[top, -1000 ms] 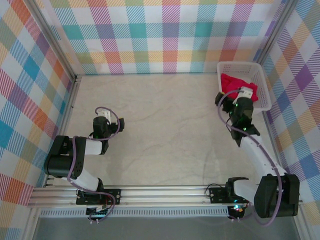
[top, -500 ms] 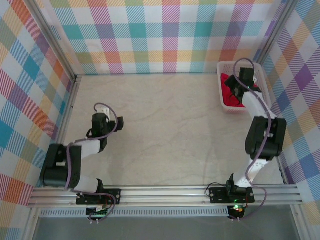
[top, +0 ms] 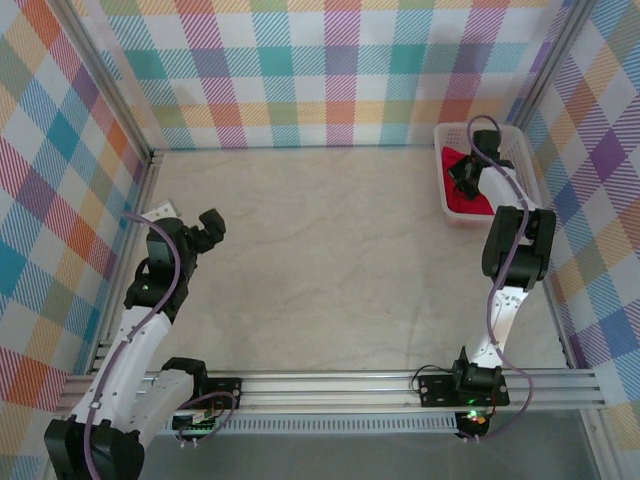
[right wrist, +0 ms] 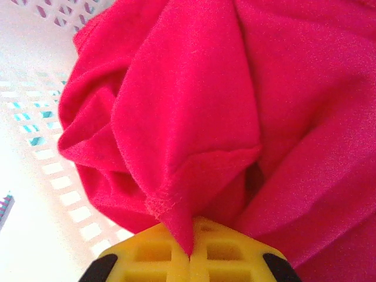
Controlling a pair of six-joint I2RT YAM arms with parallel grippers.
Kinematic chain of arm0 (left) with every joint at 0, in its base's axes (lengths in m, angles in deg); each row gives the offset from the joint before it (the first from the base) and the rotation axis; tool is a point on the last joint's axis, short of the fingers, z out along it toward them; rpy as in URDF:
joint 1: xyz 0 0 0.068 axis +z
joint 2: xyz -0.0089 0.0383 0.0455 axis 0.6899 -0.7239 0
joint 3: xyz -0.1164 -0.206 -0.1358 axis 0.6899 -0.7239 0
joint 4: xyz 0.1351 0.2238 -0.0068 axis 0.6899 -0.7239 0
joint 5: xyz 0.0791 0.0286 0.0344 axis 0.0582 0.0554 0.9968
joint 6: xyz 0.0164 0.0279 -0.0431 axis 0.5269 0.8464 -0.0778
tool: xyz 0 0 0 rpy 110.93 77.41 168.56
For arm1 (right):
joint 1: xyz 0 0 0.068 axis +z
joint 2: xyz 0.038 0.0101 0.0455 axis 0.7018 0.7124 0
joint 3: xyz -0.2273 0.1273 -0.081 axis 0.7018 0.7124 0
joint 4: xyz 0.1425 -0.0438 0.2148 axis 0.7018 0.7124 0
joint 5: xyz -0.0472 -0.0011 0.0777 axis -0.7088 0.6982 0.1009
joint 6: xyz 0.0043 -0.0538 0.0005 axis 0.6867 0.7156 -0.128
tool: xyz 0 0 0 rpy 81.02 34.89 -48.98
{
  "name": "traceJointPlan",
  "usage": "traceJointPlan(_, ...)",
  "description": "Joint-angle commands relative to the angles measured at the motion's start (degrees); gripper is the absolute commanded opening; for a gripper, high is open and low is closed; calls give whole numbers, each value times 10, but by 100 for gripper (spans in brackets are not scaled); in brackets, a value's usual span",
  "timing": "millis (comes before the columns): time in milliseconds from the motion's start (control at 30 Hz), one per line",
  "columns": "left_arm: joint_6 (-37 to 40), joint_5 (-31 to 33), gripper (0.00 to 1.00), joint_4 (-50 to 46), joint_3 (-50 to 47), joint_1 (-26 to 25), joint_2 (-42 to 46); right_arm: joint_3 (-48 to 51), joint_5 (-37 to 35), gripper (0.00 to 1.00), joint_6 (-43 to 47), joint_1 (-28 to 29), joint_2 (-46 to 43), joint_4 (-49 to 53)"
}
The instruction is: Fold the inside-out t-shirt
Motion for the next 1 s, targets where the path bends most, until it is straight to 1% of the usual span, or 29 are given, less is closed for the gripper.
traceJointPlan(0, -54, -11, 100, -51, -3, 2, -3, 69, 8, 0, -10, 11, -98, -44)
traceJointPlan(167, -66, -176, 99, 1, 0, 1, -51, 181, -10, 0, -6, 41, -235, -105)
traceJointPlan(267, -87, -253, 94, 34, 2, -2, -76, 229, -40, 0, 9, 69, -314, -124)
traceJointPlan(300, -90, -270, 93, 41, 5, -4, -82, 244, -55, 0, 12, 82, -341, -129)
traceJointPlan(400, -83, -294, 91, 29, 26, -13, -89, 285, -101, 0, 29, 119, -414, -162)
traceJointPlan(467, -73, -297, 91, 10, 41, -18, -89, 280, -135, 0, 50, 143, -450, -162)
traceJointPlan(500, -70, -299, 91, 1, 46, -20, -87, 268, -153, 0, 63, 155, -465, -157)
traceJointPlan(567, -68, -301, 91, -6, 51, -23, -82, 229, -165, 0, 84, 169, -483, -138)
traceJointPlan(667, -76, -302, 91, -2, 49, -27, -73, 146, -167, 0, 111, 188, -496, -109)
traceJointPlan(733, -84, -302, 91, 5, 46, -29, -69, 85, -154, 0, 128, 200, -495, -96)
traceJointPlan(833, -87, -304, 91, 8, 48, -33, -69, -34, -120, 0, 146, 220, -472, -62)
traceJointPlan(967, -83, -306, 91, 1, 60, -34, -71, -211, -50, 0, 152, 253, -417, -14)
